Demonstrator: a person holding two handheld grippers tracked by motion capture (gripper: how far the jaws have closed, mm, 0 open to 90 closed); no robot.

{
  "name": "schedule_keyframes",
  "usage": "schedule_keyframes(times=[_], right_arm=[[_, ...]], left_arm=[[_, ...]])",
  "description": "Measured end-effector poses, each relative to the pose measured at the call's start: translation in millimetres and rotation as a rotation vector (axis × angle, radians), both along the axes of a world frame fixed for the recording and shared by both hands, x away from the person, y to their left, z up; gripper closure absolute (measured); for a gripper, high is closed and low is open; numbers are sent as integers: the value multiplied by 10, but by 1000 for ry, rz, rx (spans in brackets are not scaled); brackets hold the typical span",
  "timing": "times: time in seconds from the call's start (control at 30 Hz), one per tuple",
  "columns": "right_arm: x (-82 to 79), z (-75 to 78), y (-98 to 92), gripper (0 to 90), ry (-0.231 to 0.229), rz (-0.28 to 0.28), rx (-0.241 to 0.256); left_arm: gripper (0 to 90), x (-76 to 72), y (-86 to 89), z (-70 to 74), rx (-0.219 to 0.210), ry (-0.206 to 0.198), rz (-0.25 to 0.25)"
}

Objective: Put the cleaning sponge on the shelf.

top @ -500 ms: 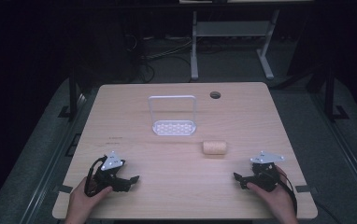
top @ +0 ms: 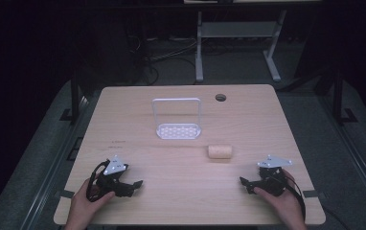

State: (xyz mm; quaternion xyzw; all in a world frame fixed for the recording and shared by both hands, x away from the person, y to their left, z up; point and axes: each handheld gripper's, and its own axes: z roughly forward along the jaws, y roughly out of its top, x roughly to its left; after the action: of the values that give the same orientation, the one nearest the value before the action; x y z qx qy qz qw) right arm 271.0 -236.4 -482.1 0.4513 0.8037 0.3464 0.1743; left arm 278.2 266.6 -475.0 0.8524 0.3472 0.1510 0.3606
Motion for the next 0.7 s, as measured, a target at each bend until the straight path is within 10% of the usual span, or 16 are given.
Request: schedule_keyframes(times=[0.7], right_arm=[[84,147,-101,75,4,16,45]], left_arm=[[131,0,1,0,1,0,0]])
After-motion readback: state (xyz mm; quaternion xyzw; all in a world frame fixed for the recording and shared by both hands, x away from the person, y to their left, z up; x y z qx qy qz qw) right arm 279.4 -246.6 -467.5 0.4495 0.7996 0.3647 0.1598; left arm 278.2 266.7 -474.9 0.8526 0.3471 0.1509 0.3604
